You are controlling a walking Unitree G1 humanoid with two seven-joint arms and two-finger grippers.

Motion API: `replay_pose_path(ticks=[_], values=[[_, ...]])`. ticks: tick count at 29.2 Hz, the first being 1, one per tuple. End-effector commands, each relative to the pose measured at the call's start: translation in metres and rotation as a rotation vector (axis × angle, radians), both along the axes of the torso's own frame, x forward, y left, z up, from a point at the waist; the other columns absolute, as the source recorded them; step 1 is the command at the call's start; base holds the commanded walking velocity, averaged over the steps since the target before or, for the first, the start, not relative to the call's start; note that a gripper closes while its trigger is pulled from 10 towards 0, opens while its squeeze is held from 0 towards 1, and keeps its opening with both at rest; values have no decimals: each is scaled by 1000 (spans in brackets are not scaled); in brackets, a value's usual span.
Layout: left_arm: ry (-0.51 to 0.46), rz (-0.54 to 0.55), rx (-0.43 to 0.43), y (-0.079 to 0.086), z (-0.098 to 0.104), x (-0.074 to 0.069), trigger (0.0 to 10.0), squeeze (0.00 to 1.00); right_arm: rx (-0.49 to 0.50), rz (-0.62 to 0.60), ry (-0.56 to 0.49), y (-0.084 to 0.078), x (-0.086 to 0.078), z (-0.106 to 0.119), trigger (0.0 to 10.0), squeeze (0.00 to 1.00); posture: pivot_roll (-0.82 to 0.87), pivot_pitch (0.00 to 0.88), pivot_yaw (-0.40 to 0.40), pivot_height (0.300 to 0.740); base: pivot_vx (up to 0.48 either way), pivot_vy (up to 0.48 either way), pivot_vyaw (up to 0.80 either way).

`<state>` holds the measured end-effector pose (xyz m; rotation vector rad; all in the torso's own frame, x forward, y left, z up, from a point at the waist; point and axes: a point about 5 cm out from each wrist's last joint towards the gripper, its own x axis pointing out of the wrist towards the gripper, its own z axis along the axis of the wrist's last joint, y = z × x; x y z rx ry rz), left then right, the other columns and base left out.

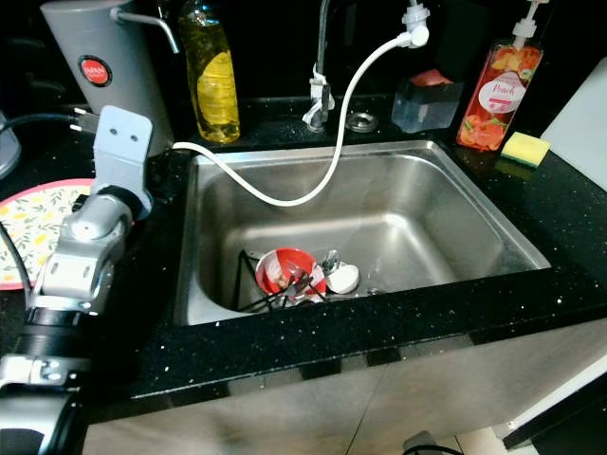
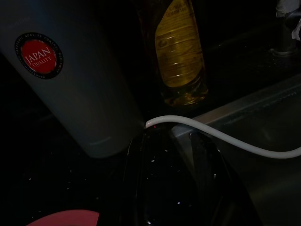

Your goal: Kitchen organization

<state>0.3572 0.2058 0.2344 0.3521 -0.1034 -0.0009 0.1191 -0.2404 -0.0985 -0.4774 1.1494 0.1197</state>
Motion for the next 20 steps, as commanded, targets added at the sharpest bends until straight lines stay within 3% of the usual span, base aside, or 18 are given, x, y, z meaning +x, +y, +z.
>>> replay_pose_path(ticks=[1, 20], values=[[-10, -10, 11, -4, 3, 2, 10000, 0, -3, -13, 5, -5, -3, 0, 10000, 0, 57, 0, -30, 740, 0, 0, 0], [-9, -12, 15, -4, 3, 2, 10000, 0, 0, -11, 15, -1, -6, -2, 10000, 0, 62, 0, -34, 740, 0, 0, 0]])
